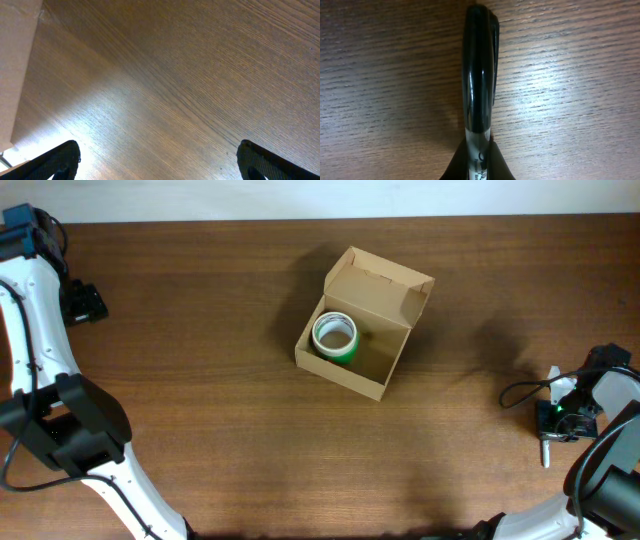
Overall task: Pack container
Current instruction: 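Grasp the black marker with the right gripper and lift it, then lower the black marker into the box with the right gripper and release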
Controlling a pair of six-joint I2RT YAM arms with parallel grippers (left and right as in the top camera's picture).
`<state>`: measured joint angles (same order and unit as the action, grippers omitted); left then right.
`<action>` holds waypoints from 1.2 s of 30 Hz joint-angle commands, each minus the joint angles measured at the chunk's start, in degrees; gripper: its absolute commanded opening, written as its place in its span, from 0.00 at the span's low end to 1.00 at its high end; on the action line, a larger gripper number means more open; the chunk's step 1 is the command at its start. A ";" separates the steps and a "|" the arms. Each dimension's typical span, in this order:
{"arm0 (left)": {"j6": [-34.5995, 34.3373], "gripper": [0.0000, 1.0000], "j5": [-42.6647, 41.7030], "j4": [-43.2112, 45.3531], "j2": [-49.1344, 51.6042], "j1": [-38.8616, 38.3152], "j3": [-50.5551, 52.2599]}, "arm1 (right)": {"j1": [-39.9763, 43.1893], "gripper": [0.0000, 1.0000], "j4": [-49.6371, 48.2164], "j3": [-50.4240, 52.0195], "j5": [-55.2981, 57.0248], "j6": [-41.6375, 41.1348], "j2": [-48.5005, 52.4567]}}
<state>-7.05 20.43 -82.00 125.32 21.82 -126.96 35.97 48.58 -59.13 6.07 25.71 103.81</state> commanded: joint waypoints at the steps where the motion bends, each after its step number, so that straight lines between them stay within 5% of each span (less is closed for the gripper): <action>1: 0.50 1.00 0.35 0.00 0.35 0.24 0.28 | 0.04 0.04 -1.11 -0.37 -5.11 -1.18 2.40; 8: 0.50 1.00 0.37 0.00 0.35 0.24 0.28 | 0.00 0.04 3.19 -10.99 -18.38 -6.99 1.81; 20: 0.50 1.00 0.35 0.00 0.35 0.24 0.28 | -4.76 0.04 33.99 -51.19 -25.33 -16.79 1.66; 28: 0.50 1.00 0.35 0.00 0.35 0.24 0.28 | -27.32 0.04 40.52 -72.89 -23.06 -6.62 1.66; 36: 0.50 1.00 0.37 0.00 0.35 0.24 0.28 | -52.30 0.04 36.02 -73.05 -9.40 2.62 4.57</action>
<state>-7.05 20.43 -81.97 125.32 21.82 -126.96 -10.70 84.68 -132.11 -9.80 21.30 106.34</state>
